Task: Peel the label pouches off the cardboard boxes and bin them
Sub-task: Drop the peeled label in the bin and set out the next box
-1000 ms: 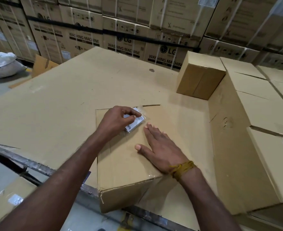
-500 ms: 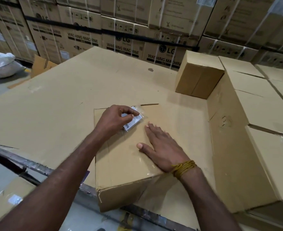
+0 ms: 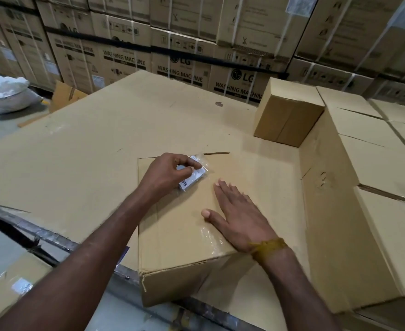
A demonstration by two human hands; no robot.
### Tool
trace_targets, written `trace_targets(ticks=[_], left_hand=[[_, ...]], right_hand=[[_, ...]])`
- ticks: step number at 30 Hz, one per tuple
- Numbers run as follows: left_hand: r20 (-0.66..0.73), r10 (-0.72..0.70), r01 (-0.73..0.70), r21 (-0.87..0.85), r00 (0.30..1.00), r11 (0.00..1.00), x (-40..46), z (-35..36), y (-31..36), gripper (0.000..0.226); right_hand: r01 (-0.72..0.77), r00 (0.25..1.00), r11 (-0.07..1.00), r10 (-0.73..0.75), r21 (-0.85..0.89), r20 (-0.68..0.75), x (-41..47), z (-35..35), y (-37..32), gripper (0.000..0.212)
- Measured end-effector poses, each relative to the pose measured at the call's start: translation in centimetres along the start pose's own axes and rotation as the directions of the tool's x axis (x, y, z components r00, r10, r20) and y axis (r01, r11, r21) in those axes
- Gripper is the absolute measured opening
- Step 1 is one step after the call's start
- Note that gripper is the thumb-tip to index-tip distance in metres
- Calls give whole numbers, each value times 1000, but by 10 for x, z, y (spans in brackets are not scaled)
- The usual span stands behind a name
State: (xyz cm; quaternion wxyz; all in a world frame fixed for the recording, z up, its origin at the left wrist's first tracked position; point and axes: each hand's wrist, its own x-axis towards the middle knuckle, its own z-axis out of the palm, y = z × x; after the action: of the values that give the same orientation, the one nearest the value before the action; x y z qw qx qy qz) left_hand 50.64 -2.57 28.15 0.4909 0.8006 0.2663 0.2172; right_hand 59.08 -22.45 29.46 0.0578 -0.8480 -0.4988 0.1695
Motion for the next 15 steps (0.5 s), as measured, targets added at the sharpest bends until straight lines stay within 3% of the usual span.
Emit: trace_targets(ticks=[3,11,13,15], left_hand=[[-7,5,-5,-20,1000,1000,-1,-1,-1,25],[-1,12,-12,31,1000,999,0,0,1,27],[-1,13,-12,45,1000,999,2,0,1,26],[-3,6,-6,36,1000,999,3,1,0,25]], right_hand=[[-37,999,999,37,-30,-18,14,2,-4,83],[99,986,995,-97,-7,139,-39,0,-4,85],[101,988,995,-99,-14,115,-21,-3,5,81],[11,1000,999,-11,-47,19,4,-7,21,79]])
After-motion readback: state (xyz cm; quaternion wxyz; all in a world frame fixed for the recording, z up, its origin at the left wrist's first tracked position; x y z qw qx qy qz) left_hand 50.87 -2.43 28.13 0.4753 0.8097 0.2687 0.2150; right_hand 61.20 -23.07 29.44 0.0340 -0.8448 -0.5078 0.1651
